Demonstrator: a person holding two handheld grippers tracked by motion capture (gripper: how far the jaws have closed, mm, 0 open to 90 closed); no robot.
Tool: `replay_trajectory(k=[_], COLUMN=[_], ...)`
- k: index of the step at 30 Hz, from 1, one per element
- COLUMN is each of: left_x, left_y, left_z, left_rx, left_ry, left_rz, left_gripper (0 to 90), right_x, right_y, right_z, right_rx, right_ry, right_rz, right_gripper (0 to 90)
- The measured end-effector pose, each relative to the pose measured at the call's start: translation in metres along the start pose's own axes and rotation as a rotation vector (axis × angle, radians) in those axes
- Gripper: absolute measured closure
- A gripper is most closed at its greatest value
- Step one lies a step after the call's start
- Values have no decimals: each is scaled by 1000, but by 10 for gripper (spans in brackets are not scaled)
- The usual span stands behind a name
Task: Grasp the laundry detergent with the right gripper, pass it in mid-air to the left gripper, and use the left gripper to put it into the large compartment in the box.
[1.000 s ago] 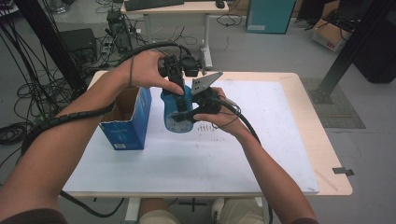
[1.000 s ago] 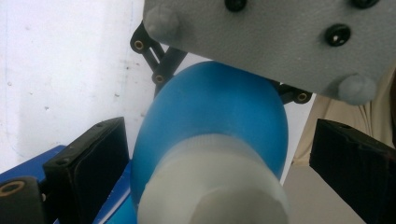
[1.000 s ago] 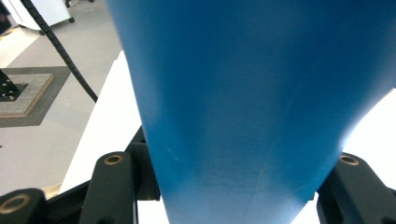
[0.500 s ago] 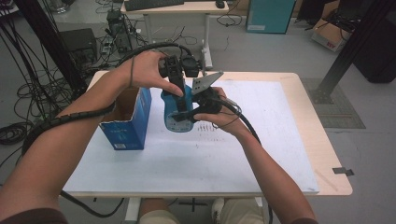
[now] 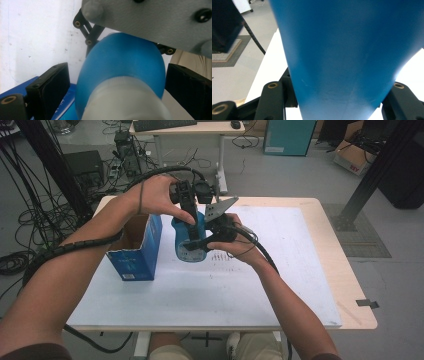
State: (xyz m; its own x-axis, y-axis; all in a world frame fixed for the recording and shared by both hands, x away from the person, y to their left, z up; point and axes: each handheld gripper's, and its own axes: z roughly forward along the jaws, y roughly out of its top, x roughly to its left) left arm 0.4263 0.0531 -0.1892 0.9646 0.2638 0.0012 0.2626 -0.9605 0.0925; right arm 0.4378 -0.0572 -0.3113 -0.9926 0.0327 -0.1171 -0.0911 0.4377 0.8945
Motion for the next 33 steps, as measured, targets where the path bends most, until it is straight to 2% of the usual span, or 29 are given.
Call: replay_trajectory(k=[3,4,5,15,17,18,23,27,29,30,32,33], left_x=[0,0,1,0,0,0,1,1,0,0,-1,-1], left_y=[0,0,0,0,0,0,-1,-1,-1,-1,-1,-1], left_z=[-1,-1,-1,1,1,1,1,1,1,1,2,1], left_rx=[-1,0,-2,0,8,8,6,20,14,16,15,21], left_ry=[-2,3,4,3,0,4,1,3,2,-4,8,4], left_rz=[7,8,8,5,8,10,6,20,12,11,13,14], left_gripper=[121,130,140,252,267,272,332,339,343,344,346,346], right_x=[-1,0,5,6,9,7,8,8,9,10,10,8], right_y=[0,0,0,0,1,1,1,1,1,1,1,1], right_z=[0,-1,-1,0,-2,-1,-1,-1,0,-1,-1,0], right_rx=[1,6,34,34,57,47,40,42,39,50,52,40], right_ry=[-2,4,30,37,40,38,42,44,48,53,53,50], right_rz=[1,17,84,73,109,89,90,89,92,113,108,88], right_gripper=[435,436,436,435,435,435,435,435,434,434,434,434])
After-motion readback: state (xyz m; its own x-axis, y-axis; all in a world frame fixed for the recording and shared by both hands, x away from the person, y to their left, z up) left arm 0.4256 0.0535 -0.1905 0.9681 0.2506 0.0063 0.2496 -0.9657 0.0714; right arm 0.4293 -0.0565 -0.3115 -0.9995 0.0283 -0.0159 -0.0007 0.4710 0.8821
